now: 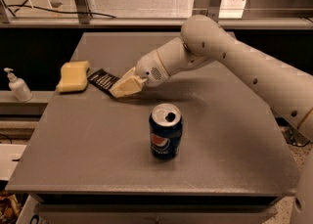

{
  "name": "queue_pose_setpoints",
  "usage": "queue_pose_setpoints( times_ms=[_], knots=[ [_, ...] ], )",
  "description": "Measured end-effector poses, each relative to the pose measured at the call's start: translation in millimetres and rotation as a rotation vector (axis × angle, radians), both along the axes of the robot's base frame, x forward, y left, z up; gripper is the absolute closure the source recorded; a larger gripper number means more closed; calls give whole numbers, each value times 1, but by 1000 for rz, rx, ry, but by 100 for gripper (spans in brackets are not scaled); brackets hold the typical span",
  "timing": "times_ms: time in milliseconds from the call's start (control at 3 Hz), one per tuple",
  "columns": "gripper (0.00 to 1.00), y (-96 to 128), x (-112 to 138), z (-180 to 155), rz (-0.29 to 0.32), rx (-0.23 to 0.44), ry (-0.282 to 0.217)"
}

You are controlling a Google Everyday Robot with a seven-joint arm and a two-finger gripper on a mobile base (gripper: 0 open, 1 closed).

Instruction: Move rxbar chocolate near sponge

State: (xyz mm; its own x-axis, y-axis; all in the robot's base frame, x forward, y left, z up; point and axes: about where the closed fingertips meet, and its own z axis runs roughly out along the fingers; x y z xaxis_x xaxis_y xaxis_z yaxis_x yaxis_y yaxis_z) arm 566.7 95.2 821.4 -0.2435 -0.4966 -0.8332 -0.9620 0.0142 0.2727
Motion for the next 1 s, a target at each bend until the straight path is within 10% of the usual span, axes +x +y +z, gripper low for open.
queue_pose_setpoints(
  times_ms=[1000],
  knots=[
    [13, -2, 5, 5, -9, -13, 2]
  ],
)
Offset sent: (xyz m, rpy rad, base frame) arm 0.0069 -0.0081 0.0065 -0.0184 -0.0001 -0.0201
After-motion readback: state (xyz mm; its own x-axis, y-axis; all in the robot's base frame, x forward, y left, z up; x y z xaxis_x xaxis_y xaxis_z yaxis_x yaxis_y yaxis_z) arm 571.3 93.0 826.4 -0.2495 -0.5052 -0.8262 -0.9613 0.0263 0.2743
